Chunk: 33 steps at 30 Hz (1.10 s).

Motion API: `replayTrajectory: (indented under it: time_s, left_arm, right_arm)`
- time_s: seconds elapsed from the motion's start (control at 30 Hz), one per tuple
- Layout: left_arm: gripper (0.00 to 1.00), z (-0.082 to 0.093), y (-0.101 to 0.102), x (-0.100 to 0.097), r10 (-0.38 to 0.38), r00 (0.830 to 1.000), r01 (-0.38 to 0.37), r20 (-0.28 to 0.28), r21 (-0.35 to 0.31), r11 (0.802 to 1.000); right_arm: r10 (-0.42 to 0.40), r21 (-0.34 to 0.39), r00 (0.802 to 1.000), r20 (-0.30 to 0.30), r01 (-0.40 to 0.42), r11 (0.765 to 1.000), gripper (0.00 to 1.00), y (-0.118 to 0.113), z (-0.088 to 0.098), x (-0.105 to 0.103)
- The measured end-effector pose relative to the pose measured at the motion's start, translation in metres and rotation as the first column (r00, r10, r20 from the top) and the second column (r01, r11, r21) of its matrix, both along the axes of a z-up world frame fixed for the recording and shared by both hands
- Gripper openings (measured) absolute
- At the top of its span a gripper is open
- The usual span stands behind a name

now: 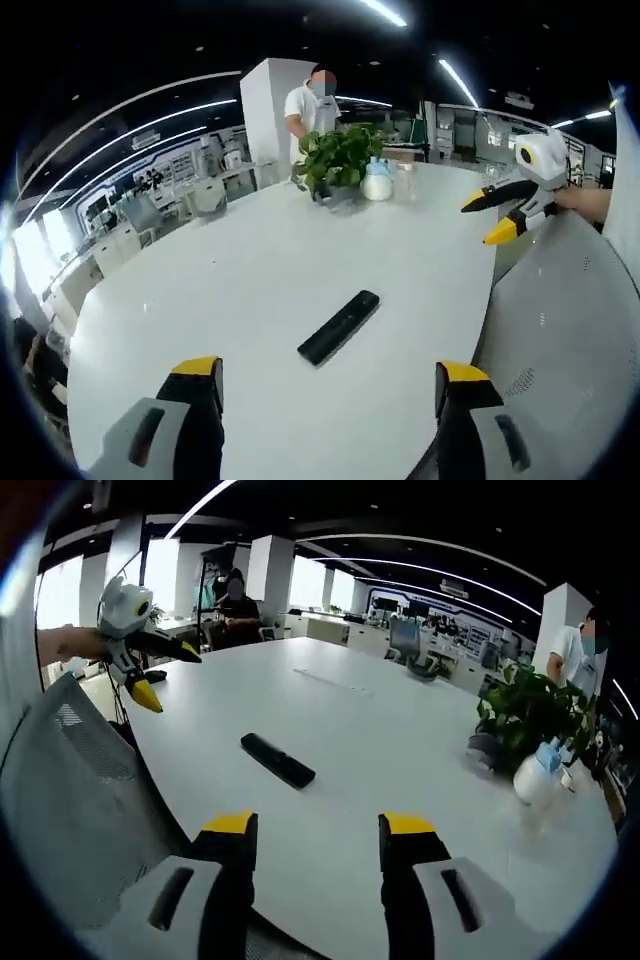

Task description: Press the specified remote control buttons in sequence, fully releasing each button before pressing the next.

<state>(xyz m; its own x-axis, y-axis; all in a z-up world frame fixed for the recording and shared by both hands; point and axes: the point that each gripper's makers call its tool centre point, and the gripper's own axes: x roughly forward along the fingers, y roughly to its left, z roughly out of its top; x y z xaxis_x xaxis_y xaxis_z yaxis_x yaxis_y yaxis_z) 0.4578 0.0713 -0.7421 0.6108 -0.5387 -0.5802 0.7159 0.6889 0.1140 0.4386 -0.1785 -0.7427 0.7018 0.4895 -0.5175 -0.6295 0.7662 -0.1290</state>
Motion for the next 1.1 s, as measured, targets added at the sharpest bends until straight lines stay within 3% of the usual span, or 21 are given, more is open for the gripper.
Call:
replayTrajectory:
  time_s: [0.5,0.83,1.1]
  left_arm:
    - [0.92,-0.007,-0.032,0.026,-0.118,0.992,0.119,-0.040,0.032,0.992]
    - [0.93,-0.022,-0.048,0.026,-0.166,0.984,0.170,-0.070,0.055,0.984]
    - [0.93,-0.020,-0.058,0.028,-0.200,0.978,0.204,-0.061,0.062,0.977]
  right_arm:
    - [-0.019,-0.008,1.000,0.016,0.019,1.000,0.49,-0.005,0.002,0.001]
    - [-0.024,-0.013,1.000,0.012,0.024,1.000,0.48,-0.006,0.001,0.001]
    - [-0.021,-0.024,1.000,0.015,0.022,0.999,0.48,-0.007,0.000,0.001]
